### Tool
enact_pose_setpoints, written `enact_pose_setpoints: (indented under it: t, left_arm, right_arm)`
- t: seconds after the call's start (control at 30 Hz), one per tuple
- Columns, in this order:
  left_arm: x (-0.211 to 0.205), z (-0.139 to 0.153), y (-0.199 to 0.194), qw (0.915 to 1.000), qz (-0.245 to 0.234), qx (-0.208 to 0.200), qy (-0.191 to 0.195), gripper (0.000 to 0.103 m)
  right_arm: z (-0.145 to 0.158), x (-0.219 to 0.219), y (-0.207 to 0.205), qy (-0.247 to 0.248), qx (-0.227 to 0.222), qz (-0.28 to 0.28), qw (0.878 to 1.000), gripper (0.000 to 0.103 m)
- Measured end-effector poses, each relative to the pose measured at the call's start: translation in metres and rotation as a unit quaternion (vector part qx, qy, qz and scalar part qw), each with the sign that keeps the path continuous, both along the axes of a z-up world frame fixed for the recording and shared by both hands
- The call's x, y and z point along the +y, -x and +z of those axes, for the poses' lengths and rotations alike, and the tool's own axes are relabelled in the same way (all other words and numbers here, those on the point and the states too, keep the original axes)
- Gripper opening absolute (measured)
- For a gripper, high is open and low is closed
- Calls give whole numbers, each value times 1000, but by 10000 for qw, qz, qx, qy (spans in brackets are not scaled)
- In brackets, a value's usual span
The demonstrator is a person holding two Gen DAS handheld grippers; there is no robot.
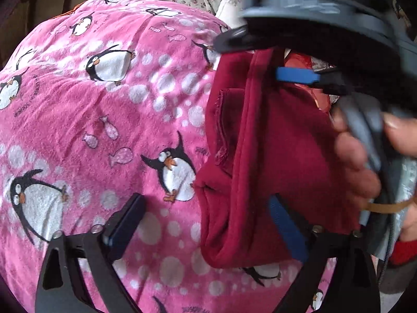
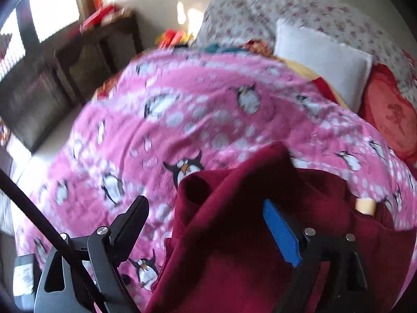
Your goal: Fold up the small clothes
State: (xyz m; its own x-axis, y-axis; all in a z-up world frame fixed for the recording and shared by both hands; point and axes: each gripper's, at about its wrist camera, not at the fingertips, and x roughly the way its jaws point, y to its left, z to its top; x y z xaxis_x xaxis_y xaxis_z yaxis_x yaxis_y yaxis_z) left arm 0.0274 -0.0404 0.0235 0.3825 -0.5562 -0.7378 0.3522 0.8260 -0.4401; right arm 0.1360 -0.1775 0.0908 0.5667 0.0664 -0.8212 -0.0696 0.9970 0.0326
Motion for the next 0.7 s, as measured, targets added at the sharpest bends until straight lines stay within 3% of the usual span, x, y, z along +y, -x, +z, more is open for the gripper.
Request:
enact_pose_setpoints:
  t: [0.23,0.33,0.5,0.57,0.6,0.63,0.67,0.7]
  left_arm:
    - [-8,-4,3,9993,-97,-169,-329,103]
    - [-20,-4,5,9981,-114,-272,-541,103]
    - [-36,-6,11,9963,-123,-386,-764,103]
    - [-43,-6,11,9953,-169,-453,-839,103]
    - [-48,-3,13,9948,-267,-538,-823,99]
    - [-53,-2,15,9947,-368,-588,-759,72]
    - [-57,-1,17,9950,-564,-569,-595,38]
    - [-63,1,19,9953,-800,-424,-332,30]
  right_arm:
    - [-22,5,-10,550,79,8,9985,85]
    - [-20,3,-6,751,5,-64,9972,67]
    - [-8,0,13,653,-270,-76,9975,24]
    - [-2,-1,23,595,-375,-87,9975,19]
    - [2,-2,29,536,-449,-88,9975,17]
    - [6,-4,33,473,-505,-80,9976,16]
    - [13,-6,39,365,-590,-65,9976,15]
    - [18,-9,44,303,-643,-69,9974,15]
